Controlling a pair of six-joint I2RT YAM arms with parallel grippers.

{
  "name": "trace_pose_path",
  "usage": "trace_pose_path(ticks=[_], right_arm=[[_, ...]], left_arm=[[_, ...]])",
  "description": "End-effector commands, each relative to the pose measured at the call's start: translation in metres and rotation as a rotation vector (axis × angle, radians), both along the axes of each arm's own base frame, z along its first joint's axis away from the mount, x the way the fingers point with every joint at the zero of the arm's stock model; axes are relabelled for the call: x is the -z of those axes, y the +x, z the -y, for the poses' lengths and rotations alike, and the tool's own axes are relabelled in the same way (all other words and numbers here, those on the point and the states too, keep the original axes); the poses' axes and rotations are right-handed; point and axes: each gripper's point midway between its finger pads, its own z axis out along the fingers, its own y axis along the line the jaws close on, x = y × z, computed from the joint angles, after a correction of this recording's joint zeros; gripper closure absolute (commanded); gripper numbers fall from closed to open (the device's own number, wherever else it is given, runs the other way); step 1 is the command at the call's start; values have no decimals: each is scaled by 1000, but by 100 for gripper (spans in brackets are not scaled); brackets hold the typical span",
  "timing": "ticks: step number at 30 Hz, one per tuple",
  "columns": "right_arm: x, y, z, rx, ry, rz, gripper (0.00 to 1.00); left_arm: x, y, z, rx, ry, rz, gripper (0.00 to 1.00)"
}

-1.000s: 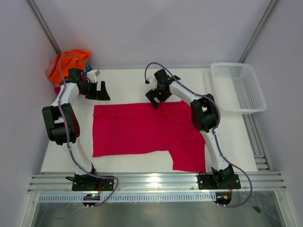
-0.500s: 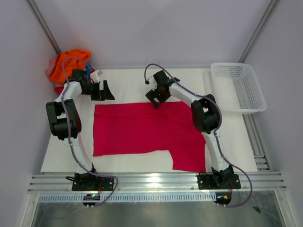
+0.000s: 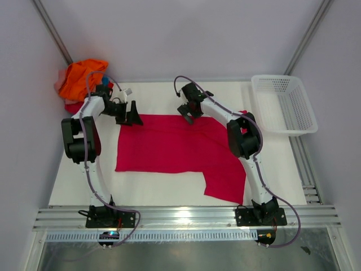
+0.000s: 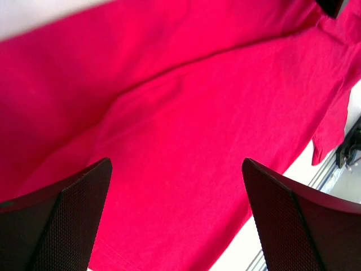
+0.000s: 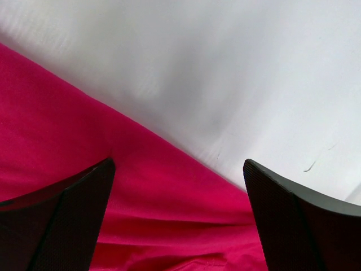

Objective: Fold and stack the t-shirts
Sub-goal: Fold the flattened tshirt in 1/3 of the way

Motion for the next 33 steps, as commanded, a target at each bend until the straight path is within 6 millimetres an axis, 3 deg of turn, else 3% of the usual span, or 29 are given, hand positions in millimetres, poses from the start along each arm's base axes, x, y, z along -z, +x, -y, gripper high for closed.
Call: trace_pose_path(ticks=[1, 8, 16, 26, 33], right_arm=[[9, 6, 21, 44, -91, 13, 0], [13, 3, 19, 28, -83, -4, 1], [18, -2, 15, 23, -60, -27, 1], [24, -6, 12, 17, -43, -50, 1], [24, -7, 11, 15, -35, -58, 1]], left_arm=[[-7, -4, 12, 63, 1, 4, 1], [6, -1, 13, 99, 89, -11, 1], [-25, 15, 17, 85, 83, 96, 1], [-19, 36, 12, 64, 115, 134, 1], [1, 41, 10, 64, 127, 87, 1]])
